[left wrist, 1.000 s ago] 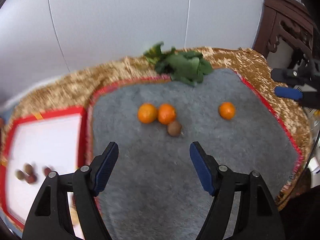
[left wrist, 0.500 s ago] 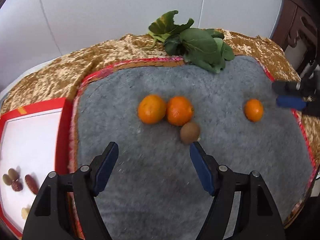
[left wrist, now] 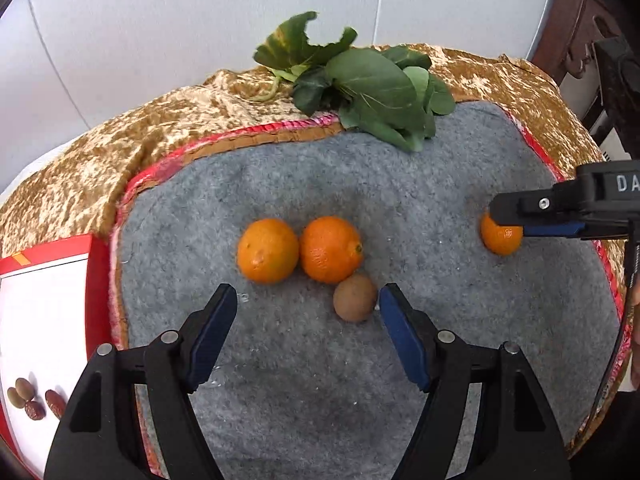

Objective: Organize fruits
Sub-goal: 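Close left tool on a brown round fruit while right tool grasps an orange, then carry brown fruit and orange over the white tray and open both tools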

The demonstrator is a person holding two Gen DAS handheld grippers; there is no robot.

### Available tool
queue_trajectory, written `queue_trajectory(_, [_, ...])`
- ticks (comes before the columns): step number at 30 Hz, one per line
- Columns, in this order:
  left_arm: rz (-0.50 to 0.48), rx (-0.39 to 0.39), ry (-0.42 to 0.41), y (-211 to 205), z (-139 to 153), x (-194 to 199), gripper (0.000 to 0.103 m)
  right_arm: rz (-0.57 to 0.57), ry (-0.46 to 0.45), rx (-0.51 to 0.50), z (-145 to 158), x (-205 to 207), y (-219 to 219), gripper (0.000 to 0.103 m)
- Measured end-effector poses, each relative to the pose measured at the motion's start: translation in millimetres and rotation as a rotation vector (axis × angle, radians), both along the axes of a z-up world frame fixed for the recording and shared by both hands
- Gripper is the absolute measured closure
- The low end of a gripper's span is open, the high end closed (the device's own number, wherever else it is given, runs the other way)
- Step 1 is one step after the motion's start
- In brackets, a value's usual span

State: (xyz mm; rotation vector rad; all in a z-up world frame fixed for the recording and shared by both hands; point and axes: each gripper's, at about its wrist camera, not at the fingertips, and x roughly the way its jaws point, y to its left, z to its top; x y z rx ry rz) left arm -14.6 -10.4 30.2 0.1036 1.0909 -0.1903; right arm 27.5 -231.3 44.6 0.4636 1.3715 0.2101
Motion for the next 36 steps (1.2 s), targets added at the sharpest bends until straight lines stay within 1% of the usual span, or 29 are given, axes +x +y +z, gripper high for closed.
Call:
queue_trajectory(3, [-0.011,0.002,0.016,-4.3,-5.4,2.9,0.029,0.005,0.002,-0.012,-2.6,0.3,5.3,0.046])
queue_trajectory(5, [-0.015,0.000,0.012,-5.3,-6.1,3.4,0.029,0.006,-0.003,-0.032,-3.2,1.0,9.9,0.046])
queue_trajectory(7, [-0.009,0.004,0.005,-5.6,-6.7,5.4,0.029,0.007,0.002,-0.026,-4.0,1.7,11.0,0.046])
queue_trajectory(10, [-0.006,-0.019,0.010,-3.5,-8.1,6.8,0.034,0.009,0.011,-0.029,-8.3,3.4,14.8,0.046])
queue_trajectory(13, [-0.012,-0.002,0.006,-7.3,-10.8,6.3,0.035,0.012,0.010,-0.025,-9.4,3.6,14.4,0.046])
queue_trajectory(14, [-0.015,0.003,0.003,-9.0,-11.5,6.3,0.038,0.017,0.010,-0.028,-10.2,3.3,14.7,0.046])
queue_trajectory(16, [-0.020,0.003,0.000,-11.2,-11.7,6.9,0.040,0.030,0.011,-0.041,-13.2,4.0,18.8,0.048])
queue_trajectory(19, [-0.017,0.002,-0.005,-9.2,-11.7,7.2,0.050,0.030,0.008,-0.055,-16.2,3.6,23.7,0.052])
queue_trajectory(21, [-0.015,0.005,-0.008,-10.1,-12.2,9.0,0.052,0.032,0.006,-0.068,-17.1,3.3,25.5,0.054])
queue_trajectory(24, [-0.019,0.015,-0.017,-13.4,-13.0,9.3,0.058,0.044,-0.002,-0.100,-18.6,2.0,31.3,0.057])
queue_trajectory(26, [-0.026,0.019,-0.021,-14.4,-12.8,8.6,0.066,0.050,-0.009,-0.122,-18.8,1.2,35.0,0.060])
queue_trajectory(28, [-0.027,0.014,-0.025,-13.2,-12.4,7.4,0.072,0.054,-0.014,-0.143,-17.9,0.2,38.4,0.066])
queue_trajectory(30, [-0.024,0.003,-0.026,-11.0,-12.2,7.1,0.076,0.053,-0.021,-0.152,-17.9,-0.7,40.3,0.067])
queue_trajectory(32, [-0.023,0.005,-0.031,-8.0,-11.9,6.3,0.083,0.059,-0.027,-0.163,-19.2,0.9,40.9,0.067])
queue_trajectory(36, [-0.012,-0.020,-0.028,-0.9,-9.0,4.8,0.083,0.050,-0.041,-0.145,-17.2,-0.6,39.8,0.068])
